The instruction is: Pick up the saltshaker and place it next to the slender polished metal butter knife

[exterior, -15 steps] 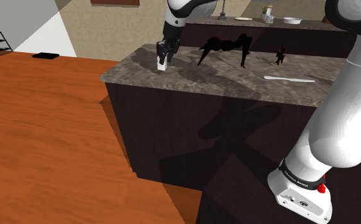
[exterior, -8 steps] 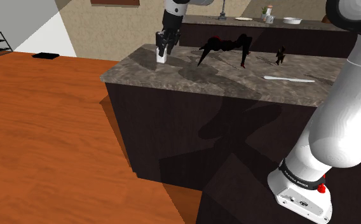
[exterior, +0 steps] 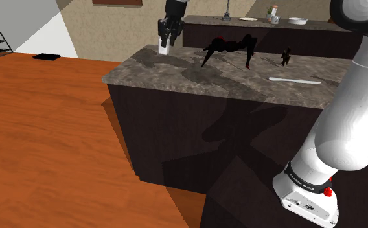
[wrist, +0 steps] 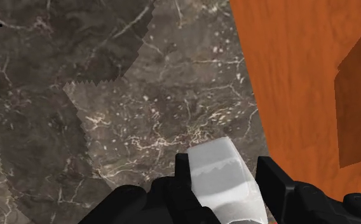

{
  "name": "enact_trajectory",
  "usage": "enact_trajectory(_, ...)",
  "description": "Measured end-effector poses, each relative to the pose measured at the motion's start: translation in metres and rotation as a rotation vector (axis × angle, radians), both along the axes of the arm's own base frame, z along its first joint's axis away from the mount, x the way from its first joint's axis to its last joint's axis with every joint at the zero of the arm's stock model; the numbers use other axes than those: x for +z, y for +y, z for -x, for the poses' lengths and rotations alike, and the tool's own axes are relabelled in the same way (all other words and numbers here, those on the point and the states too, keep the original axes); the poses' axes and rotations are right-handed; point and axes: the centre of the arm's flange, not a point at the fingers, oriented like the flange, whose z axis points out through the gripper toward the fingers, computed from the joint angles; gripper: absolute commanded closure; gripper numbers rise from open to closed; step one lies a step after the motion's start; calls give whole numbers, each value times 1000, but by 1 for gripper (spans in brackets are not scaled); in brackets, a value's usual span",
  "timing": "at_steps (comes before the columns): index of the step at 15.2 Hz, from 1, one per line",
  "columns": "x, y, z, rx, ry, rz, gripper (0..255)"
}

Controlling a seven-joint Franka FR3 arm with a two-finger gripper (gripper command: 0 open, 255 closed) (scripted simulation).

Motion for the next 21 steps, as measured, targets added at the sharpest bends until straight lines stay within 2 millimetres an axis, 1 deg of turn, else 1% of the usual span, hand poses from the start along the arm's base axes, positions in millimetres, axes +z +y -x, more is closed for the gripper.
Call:
enact_trajectory(8, 42, 0, 0, 0, 0, 0, 255)
enact_trajectory(10, 50, -1, 0, 0, 0, 0, 255)
enact_trajectory(12, 54, -6, 13, 0, 1, 0, 255)
enact_trajectory(14, 55, -18, 33, 0, 0, 0, 255)
enact_trajectory(17, 54, -40, 68, -1, -1, 0, 255)
enact_trajectory(19, 53, -51, 91, -1, 0, 0, 255)
enact_trajectory(20, 55, -57, 105, -1, 1, 0, 255)
enact_trajectory(21, 56, -62, 116, -1, 0, 0, 255)
